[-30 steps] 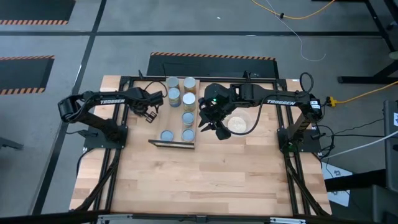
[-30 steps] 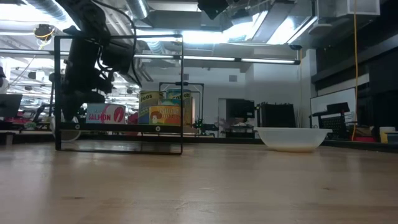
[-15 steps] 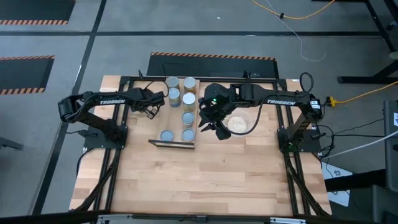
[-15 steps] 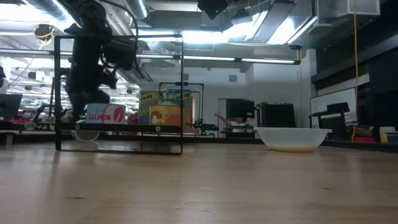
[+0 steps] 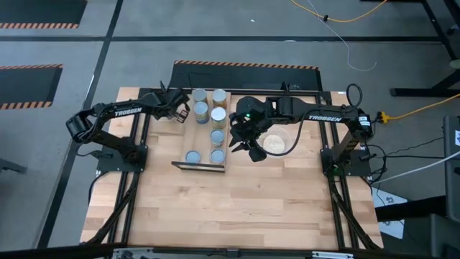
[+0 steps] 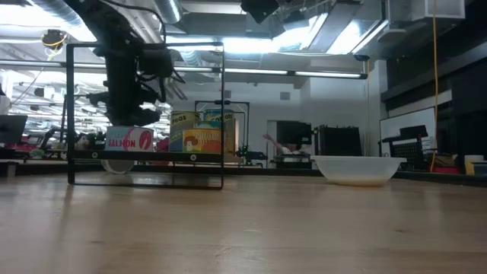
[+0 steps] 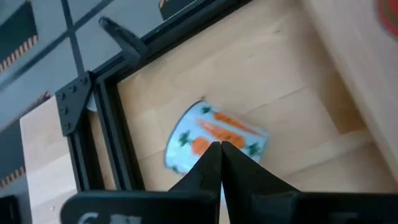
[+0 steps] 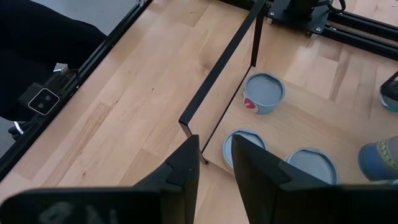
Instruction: Pick and place cans onto a shelf
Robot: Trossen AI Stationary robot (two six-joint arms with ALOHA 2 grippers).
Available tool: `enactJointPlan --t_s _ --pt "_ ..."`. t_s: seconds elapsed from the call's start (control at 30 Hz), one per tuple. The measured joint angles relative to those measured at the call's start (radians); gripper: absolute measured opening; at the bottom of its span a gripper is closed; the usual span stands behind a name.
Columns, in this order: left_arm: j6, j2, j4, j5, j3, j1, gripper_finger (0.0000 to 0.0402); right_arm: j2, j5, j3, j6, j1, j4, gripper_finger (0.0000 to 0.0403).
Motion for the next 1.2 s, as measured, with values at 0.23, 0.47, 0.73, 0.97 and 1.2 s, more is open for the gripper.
enactJointPlan --t_s 0.23,0.47,0.73,0.97,1.2 --pt "0.021 0.000 0.016 0.019 -0.033 0.036 0.0000 0.000 0.000 0.000 0.000 0.000 0.000 0.0099" --pt "0.025 0.000 0.045 0.019 -0.049 0.037 0.0000 0.000 0.000 0.000 0.000 0.000 0.000 0.0099" --pt "0.025 0.000 0.096 0.072 -0.050 0.037 0.0000 0.000 0.000 0.000 0.000 0.000 0.000 0.0099" --pt "0.050 0.000 0.116 0.077 -0.050 0.037 0.0000 0.000 0.000 0.000 -0.001 0.000 0.008 0.0099" --pt "0.052 0.009 0.142 0.078 -0.050 0.037 0.0000 0.000 0.000 0.000 -0.001 0.000 0.008 0.0099"
